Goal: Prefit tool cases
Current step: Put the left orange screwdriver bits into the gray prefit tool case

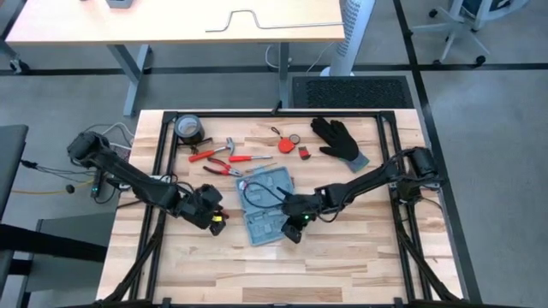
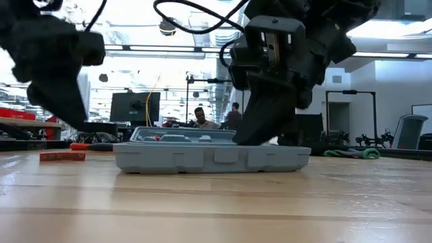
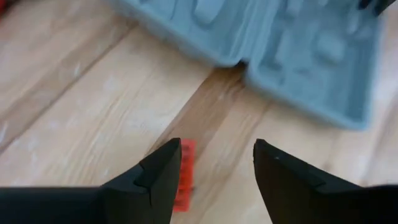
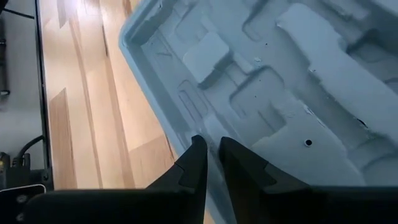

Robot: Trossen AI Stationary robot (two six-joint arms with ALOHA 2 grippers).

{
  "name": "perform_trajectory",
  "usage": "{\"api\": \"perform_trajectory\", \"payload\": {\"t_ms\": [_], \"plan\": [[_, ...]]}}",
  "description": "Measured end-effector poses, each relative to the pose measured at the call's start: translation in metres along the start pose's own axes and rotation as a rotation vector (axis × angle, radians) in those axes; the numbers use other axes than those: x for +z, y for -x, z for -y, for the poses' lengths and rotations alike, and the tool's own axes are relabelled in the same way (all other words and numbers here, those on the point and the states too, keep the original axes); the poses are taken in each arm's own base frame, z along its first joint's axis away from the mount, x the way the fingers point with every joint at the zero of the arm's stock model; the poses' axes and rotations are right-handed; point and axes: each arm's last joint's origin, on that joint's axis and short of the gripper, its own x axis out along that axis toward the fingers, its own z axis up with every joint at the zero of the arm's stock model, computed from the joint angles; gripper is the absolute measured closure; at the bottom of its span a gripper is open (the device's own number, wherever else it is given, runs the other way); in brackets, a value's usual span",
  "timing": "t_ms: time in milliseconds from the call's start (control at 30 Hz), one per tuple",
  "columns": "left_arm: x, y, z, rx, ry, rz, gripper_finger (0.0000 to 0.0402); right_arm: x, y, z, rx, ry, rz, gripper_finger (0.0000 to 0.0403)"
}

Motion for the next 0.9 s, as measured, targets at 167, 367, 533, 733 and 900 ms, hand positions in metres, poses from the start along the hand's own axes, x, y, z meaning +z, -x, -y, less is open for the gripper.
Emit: {"api": "perform_trajectory", "payload": {"t_ms": [167, 367, 533, 733, 900], "plan": [[0.011, 0.022, -0.001, -0.086, 0.065, 0.093, 0.0211, 0.013, 0.025, -0.01, 0.039, 0.024, 0.061, 0.0339], [0.027, 0.048, 0.0, -0.142, 0.115, 0.26, 0.0218, 0.029, 0.071, -0.026, 0.1, 0.071, 0.155, 0.0339], [0.043, 0.06, 0.015, -0.14, 0.111, 0.359, 0.0265, 0.027, 0.114, -0.033, 0.024, 0.075, 0.206, 0.034], [0.051, 0.045, 0.044, -0.125, 0.029, 0.318, 0.0383, 0.004, 0.145, -0.034, -0.158, 0.09, 0.152, 0.039], [0.035, 0.008, 0.053, -0.057, -0.015, 0.152, 0.0399, -0.014, 0.133, -0.025, -0.31, 0.094, 0.031, 0.0396]]}}
